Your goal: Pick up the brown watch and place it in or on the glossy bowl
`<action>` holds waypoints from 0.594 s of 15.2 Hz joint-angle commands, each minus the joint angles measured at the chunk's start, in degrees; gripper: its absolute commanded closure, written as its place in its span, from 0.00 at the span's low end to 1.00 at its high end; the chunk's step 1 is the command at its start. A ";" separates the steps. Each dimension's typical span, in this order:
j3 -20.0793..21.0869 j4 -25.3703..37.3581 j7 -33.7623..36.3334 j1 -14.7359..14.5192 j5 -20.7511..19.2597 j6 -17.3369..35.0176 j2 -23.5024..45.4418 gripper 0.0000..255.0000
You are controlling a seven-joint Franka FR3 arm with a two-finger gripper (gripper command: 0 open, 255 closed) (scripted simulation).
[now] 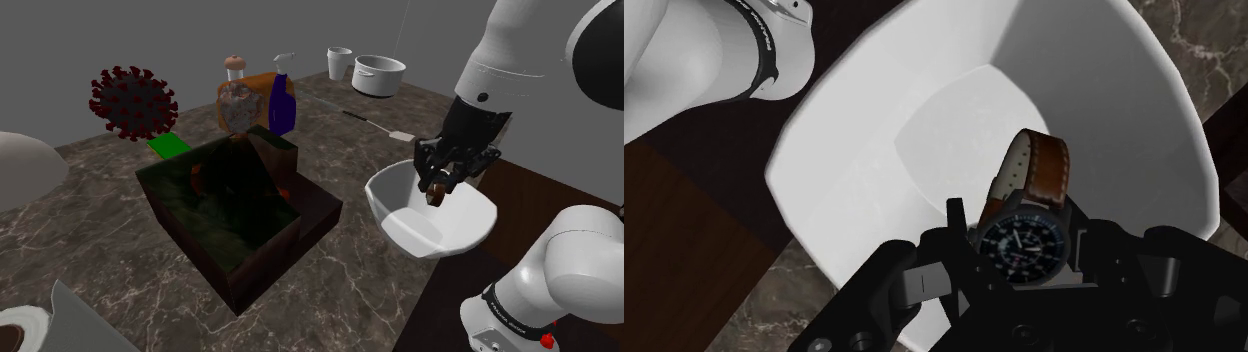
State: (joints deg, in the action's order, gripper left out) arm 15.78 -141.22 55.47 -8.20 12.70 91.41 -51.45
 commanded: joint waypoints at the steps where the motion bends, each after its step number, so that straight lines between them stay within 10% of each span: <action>1: 0.00 0.00 0.00 0.00 0.00 0.00 0.00 1.00; 2: 0.00 0.00 0.00 0.00 0.00 0.00 0.00 1.00; 3: 0.00 0.00 0.00 0.00 0.00 0.00 0.00 0.00; 9: -0.33 2.16 0.09 0.17 -0.33 -1.69 0.47 0.00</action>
State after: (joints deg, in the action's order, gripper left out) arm 15.55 -140.12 55.49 -8.12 12.49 90.47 -51.30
